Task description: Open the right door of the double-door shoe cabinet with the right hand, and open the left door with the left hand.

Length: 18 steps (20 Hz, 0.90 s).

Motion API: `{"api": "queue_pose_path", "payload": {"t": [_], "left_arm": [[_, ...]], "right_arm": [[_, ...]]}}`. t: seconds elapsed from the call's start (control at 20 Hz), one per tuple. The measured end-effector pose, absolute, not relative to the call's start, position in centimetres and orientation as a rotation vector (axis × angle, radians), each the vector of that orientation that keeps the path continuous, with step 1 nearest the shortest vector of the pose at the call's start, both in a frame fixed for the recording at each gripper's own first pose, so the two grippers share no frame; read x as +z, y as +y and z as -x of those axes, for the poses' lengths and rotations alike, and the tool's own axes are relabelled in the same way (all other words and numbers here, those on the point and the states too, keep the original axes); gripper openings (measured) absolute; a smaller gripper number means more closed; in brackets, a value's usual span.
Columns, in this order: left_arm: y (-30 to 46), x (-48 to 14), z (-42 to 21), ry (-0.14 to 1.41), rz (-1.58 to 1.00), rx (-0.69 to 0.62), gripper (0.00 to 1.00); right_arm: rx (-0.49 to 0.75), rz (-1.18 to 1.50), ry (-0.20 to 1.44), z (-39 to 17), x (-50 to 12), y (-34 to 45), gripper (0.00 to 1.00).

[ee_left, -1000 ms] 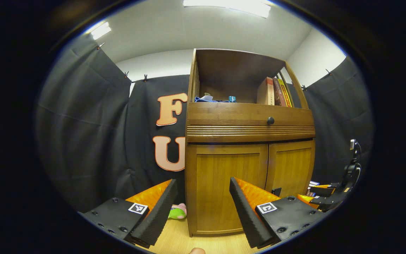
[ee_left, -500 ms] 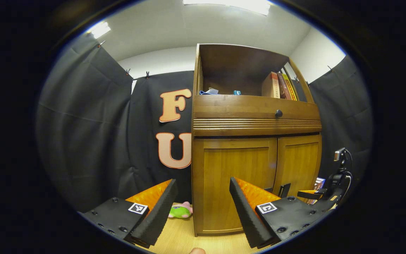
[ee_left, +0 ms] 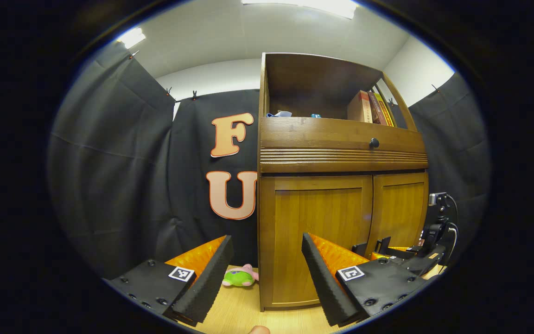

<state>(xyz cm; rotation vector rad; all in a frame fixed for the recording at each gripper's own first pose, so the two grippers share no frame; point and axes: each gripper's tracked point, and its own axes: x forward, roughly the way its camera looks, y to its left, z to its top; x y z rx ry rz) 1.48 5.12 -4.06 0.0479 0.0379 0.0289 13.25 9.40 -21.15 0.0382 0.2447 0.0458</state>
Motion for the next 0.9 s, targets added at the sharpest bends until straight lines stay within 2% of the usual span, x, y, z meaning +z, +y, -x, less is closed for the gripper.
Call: {"api": "queue_pose_path", "payload": {"t": [0.05, 0.1, 0.15, 0.2, 0.25, 0.35, 0.4, 0.45, 0.55, 0.6, 0.65, 0.7, 0.8, 0.85, 0.9], "left_arm": [[5.5, -4.2, -1.5, 0.036, -0.051, 0.036, 0.99], [5.8, -4.2, -1.7, 0.035, -0.052, 0.041, 0.98], [5.9, -4.4, -1.7, 0.037, -0.048, 0.043, 0.97], [6.1, -4.6, -1.8, 0.041, -0.042, 0.04, 0.96], [6.1, -4.8, -2.0, 0.045, -0.036, 0.039, 0.96], [6.5, -5.1, -2.0, 0.051, -0.033, 0.042, 0.96], [6.8, -5.0, -2.1, 0.051, -0.03, 0.044, 0.99], [6.9, -5.1, -2.2, 0.051, -0.028, 0.046, 0.99], [7.0, -5.1, -2.0, 0.051, -0.026, 0.051, 0.99], [7.1, -5.0, -1.8, 0.051, -0.028, 0.052, 0.99], [7.0, -5.0, -1.7, 0.051, -0.03, 0.053, 0.99], [7.0, -4.9, -1.5, 0.05, -0.032, 0.054, 0.96], [6.8, -4.6, -0.8, 0.046, -0.033, 0.049, 0.99], [6.7, -4.5, -0.6, 0.043, -0.034, 0.048, 0.94], [6.5, -4.3, -0.4, 0.04, -0.035, 0.047, 0.94]], "right_arm": [[0.047, -0.044, 0.249, -13.4, -21.2, 9.6, 0.63], [0.047, -0.045, 0.254, -13.6, -21.4, 9.7, 0.51], [0.045, -0.042, 0.256, -13.8, -21.4, 9.9, 0.56], [0.034, -0.033, 0.255, -13.8, -21.5, 9.7, 0.52], [0.02, -0.017, 0.25, -14.0, -21.4, 9.5, 0.34], [0.014, -0.006, 0.252, -14.0, -21.4, 9.5, 0.37], [0.013, -0.007, 0.256, -14.0, -21.5, 9.5, 0.25], [0.015, -0.004, 0.256, -13.9, -21.4, 9.5, 0.46], [0.018, 0.01, 0.251, -13.8, -21.4, 9.4, 0.21], [0.022, 0.017, 0.247, -13.7, -21.4, 9.4, 0.3], [0.025, 0.018, 0.241, -13.6, -21.4, 9.3, 0.2], [0.032, 0.015, 0.241, -13.3, -21.3, 9.3, 0.29], [0.04, 0.011, 0.24, -12.7, -21.2, 9.3, 0.28], [0.044, 0.013, 0.239, -12.2, -21.1, 9.2, 0.29], [0.048, 0.013, 0.238, -11.9, -21.0, 9.2, 0.29]]}}
